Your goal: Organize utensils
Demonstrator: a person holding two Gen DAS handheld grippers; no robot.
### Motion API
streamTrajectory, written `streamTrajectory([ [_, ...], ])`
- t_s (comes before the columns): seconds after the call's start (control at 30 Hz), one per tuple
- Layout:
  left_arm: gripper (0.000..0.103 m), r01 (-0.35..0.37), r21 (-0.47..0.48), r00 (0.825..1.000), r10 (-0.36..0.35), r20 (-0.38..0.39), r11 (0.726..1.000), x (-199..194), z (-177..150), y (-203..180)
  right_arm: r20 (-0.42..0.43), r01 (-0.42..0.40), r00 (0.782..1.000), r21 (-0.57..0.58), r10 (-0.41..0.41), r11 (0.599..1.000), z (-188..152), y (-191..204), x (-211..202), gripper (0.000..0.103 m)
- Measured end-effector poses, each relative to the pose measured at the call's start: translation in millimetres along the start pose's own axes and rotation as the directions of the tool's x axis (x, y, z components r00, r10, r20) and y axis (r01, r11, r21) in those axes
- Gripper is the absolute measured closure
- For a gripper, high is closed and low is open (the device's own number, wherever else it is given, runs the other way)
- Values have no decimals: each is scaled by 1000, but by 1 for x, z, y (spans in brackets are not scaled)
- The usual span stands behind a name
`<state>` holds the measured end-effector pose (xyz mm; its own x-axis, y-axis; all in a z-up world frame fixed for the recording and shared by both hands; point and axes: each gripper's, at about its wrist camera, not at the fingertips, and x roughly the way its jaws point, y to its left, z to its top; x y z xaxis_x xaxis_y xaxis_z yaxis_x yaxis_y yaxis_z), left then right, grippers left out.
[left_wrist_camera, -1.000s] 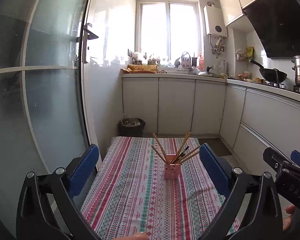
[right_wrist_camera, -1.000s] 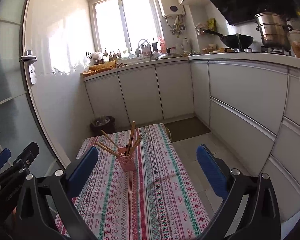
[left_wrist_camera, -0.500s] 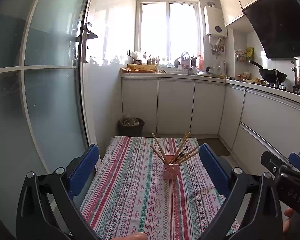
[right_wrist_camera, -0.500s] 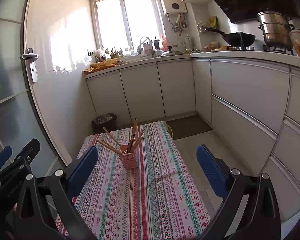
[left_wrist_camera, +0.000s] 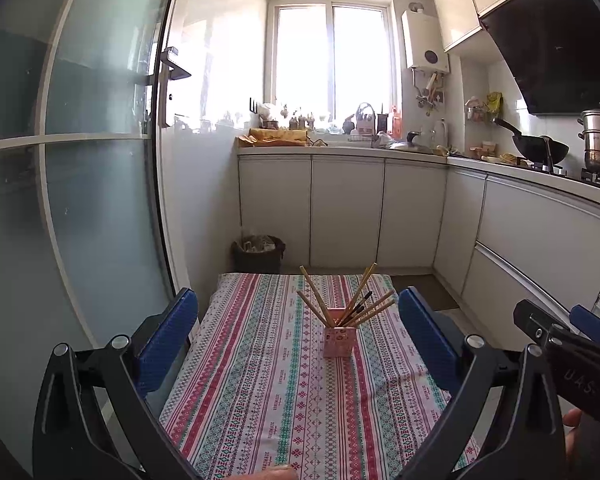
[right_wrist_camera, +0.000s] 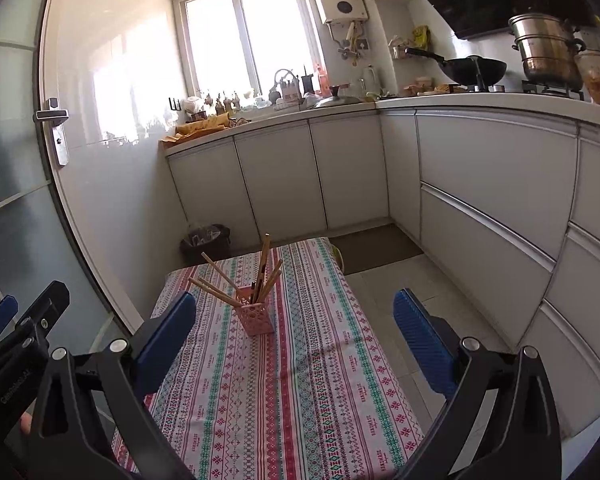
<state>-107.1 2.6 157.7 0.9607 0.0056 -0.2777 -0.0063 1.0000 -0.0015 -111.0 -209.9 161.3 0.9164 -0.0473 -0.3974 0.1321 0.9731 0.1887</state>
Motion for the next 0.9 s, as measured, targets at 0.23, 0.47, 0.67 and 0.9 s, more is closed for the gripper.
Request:
streamTrajectory([
  [0.23,7,10,-3,1000,-10,-2,1000,-2,-1,1,-3,-7,1000,2,7,1000,-1,1,0,7],
  [0.47,7,17,-5,1000,-17,-6,1000,-2,-1,1,-6,-10,1000,3,10,1000,-2,1,0,7],
  [0.67,7,21,0,1000,-21,23,1000,-3,-2,1,-9,-15,1000,5,15,1000,-2,1,1,7],
  [0.9,12,49,19,997,-50,65,999,-6,-2,0,-9,-21,1000,14,21,1000,-3,0,1,7],
])
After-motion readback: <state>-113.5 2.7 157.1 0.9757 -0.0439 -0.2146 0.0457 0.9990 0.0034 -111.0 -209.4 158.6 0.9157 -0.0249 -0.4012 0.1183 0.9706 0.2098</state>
